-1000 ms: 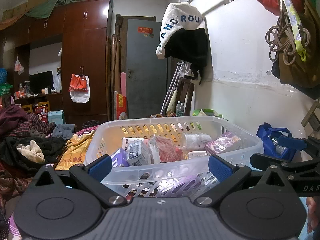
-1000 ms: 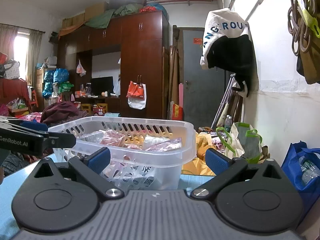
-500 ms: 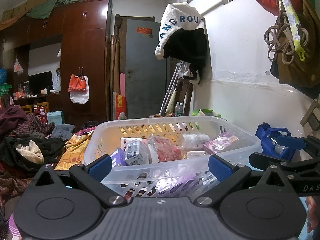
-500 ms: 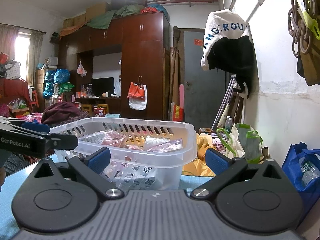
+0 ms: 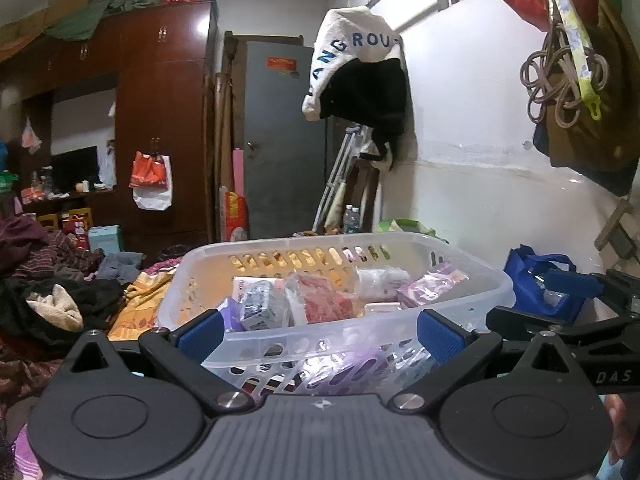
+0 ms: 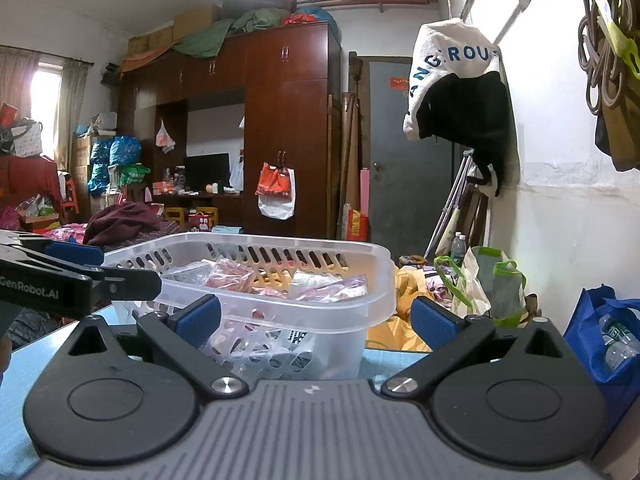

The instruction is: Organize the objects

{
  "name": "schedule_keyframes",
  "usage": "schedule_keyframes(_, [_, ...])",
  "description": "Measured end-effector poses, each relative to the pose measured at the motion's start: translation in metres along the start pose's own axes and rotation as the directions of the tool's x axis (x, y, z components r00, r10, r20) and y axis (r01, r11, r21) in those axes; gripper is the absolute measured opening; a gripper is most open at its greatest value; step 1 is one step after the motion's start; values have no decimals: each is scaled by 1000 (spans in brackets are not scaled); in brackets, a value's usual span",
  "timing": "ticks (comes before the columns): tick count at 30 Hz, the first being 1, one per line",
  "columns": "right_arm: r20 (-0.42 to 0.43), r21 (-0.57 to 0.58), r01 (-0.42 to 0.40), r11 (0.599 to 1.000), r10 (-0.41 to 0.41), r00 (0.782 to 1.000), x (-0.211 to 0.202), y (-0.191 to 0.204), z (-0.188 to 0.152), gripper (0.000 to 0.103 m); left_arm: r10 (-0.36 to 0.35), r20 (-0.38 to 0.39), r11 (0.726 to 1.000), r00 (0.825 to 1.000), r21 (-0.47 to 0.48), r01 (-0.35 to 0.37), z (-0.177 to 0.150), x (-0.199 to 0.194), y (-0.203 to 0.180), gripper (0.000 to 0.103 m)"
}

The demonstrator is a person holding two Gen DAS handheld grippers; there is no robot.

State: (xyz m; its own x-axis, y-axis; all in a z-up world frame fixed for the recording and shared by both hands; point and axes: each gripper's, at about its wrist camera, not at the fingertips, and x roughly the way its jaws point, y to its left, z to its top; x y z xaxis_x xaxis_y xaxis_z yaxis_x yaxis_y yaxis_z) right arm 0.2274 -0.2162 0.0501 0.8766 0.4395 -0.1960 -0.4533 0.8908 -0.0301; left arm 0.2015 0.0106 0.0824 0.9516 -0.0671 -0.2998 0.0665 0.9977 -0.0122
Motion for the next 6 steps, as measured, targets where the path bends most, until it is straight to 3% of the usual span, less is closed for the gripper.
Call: schedule_keyframes(6, [-1,4,3,1000,-3,1000,-1,-1,-1,103,-1,26,1000,1000,-2,1,-1,-6,-2,103])
